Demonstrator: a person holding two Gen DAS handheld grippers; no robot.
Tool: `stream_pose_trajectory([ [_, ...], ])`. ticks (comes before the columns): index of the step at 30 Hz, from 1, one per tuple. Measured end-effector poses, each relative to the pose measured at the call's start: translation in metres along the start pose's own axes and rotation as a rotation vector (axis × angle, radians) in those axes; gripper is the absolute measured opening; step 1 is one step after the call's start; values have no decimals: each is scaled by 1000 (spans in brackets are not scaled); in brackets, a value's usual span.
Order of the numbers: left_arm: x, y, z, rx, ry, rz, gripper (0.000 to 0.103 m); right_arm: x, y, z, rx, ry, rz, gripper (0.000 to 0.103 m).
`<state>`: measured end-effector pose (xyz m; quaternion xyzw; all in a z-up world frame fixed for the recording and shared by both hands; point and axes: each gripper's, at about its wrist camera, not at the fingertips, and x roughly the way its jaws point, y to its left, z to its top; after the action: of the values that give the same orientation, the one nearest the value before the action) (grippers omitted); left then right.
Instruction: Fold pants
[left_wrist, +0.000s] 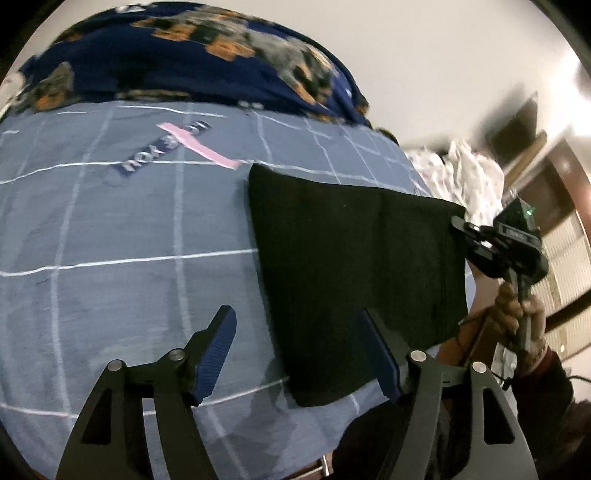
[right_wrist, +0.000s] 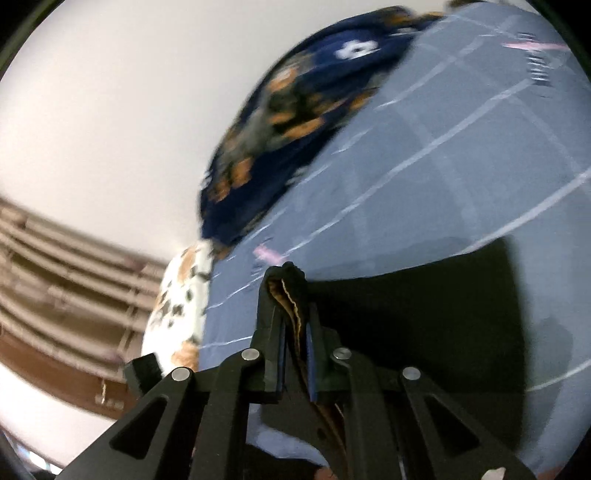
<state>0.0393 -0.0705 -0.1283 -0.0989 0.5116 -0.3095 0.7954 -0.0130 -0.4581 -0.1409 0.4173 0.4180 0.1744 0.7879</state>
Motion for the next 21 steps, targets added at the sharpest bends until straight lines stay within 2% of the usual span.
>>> stream_pose_trajectory([
  [3, 16, -13, 0, 30, 28, 3, 69, -7, -36, 7, 69, -21, -17, 9],
  [6, 30, -24, 0, 48, 56, 1, 69, -9, -56, 9, 116, -37, 3, 9],
  [12, 43, -33, 0, 55, 85, 3, 69, -10, -44, 18, 80, -48, 39, 9],
  [21, 61, -31, -2, 42, 128, 10, 70, 0, -68, 49, 45, -43, -32, 9],
])
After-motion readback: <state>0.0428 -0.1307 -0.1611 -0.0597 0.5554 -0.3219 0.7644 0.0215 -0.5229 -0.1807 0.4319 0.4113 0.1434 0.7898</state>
